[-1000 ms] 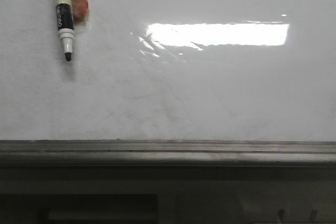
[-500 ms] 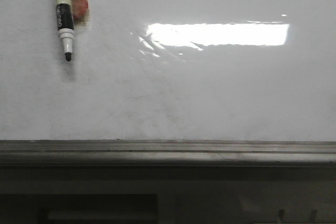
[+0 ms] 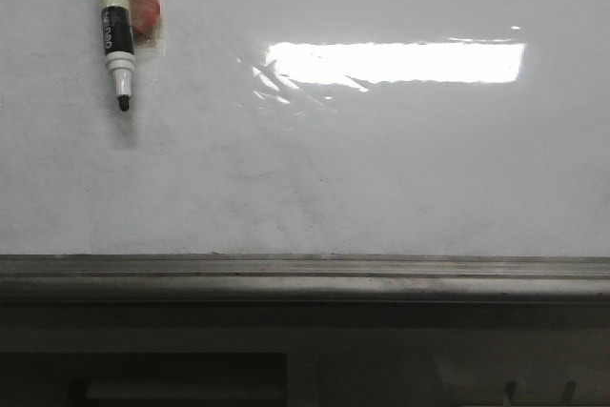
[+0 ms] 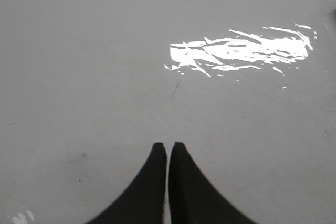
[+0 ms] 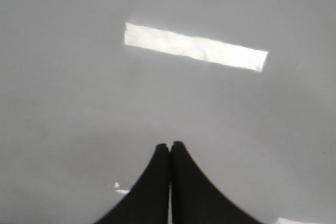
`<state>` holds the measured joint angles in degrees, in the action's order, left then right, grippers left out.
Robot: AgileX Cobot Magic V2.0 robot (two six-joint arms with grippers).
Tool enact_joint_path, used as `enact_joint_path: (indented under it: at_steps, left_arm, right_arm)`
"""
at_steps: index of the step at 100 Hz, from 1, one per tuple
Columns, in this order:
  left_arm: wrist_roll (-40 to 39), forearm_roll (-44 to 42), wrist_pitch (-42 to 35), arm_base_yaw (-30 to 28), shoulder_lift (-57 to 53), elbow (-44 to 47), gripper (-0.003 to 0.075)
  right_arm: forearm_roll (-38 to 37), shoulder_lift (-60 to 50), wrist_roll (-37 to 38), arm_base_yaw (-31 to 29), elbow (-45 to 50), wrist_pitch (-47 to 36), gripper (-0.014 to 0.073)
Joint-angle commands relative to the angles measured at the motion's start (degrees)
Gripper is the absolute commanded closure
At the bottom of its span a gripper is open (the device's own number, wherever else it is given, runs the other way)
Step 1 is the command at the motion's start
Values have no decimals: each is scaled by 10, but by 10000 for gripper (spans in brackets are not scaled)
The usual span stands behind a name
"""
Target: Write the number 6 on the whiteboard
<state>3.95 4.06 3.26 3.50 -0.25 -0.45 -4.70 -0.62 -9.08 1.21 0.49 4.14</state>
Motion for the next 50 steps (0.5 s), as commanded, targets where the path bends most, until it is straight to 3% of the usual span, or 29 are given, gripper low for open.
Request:
enact_joint_path:
  at_steps: [1, 21, 45, 50]
  left_arm:
    - [-4, 6, -43, -1, -18, 27, 740]
    - [-4, 100, -42, -1, -18, 27, 740]
    - [-4, 312, -43, -1, -18, 27, 741]
    - [-4, 350, -43, -1, -18, 26, 741]
  right_arm:
    - [4, -10, 1, 1, 13, -41, 659]
    - [137, -10, 1, 1, 13, -58, 659]
    - [346, -10, 1, 1, 13, -67, 659]
    - [357, -10, 1, 1, 12, -66, 659]
